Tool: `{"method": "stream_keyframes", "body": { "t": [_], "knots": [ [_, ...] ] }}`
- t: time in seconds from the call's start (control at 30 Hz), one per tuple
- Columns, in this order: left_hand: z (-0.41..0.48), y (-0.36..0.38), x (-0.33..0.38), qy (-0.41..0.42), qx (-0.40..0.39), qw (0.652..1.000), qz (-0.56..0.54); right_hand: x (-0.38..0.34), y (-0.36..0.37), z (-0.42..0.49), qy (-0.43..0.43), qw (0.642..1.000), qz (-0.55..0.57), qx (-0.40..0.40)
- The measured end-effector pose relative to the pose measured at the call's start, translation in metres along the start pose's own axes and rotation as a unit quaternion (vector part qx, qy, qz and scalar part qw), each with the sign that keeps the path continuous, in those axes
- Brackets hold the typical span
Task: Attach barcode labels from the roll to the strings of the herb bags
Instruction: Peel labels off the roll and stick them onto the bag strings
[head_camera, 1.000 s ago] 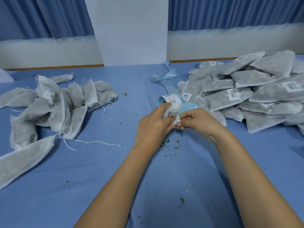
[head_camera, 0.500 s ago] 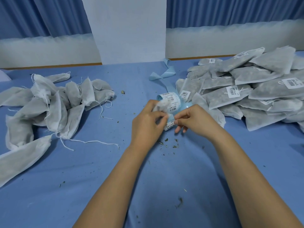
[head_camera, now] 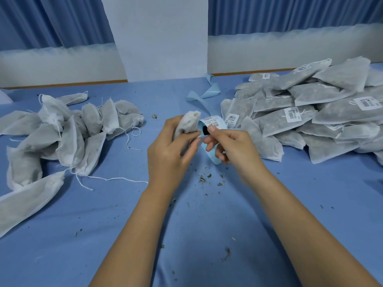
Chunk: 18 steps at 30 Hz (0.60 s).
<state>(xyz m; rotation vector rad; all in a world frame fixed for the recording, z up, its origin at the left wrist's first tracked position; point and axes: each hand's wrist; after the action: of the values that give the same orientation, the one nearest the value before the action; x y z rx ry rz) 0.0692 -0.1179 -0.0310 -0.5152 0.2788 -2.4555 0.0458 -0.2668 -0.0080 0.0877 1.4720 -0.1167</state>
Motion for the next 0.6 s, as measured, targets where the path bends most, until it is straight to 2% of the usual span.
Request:
{"method": "stream_keyframes", "body": {
  "t": [0.1, 0.2, 0.27, 0.37, 0.5, 0.53, 0.6],
  "knots": [
    [0.001, 0.000, 0.000, 0.041, -0.010, 0.999, 0.018, 0.000, -0.003, 0.001, 0.035, 0.999, 0.011, -0.009],
    [0.000, 0.001, 0.000, 0.038, -0.034, 0.999, 0.011, 0.000, -0.004, 0.001, 0.072, 0.996, 0.042, -0.014],
    [0.000, 0.000, -0.001, -0.005, -0.062, 0.998, -0.031, -0.001, -0.008, 0.003, 0.097, 0.994, 0.045, -0.025],
    [0.002, -0.004, -0.005, -0.118, -0.086, 0.981, -0.127, -0.004, -0.014, 0.003, 0.108, 0.994, 0.014, -0.019],
    [0.005, -0.012, -0.008, -0.238, -0.043, 0.951, -0.190, -0.009, -0.024, 0.006, 0.014, 0.994, -0.048, 0.092],
    [0.005, -0.012, -0.009, -0.248, -0.048, 0.949, -0.191, -0.011, -0.024, 0.006, -0.019, 0.996, -0.020, 0.087],
    [0.005, -0.010, -0.009, -0.250, -0.076, 0.944, -0.202, -0.014, -0.018, 0.002, -0.076, 0.995, 0.063, 0.013]
  ]
}}
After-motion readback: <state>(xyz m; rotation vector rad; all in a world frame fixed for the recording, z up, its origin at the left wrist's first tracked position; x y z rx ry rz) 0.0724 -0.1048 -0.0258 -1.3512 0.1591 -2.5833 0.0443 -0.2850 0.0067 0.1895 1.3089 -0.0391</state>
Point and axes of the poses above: each hand's wrist, its own z-axis towards the middle knuckle, its own y-axis out of the palm, x = y × z, and after that the axes turned 1 degree about x, right-handed
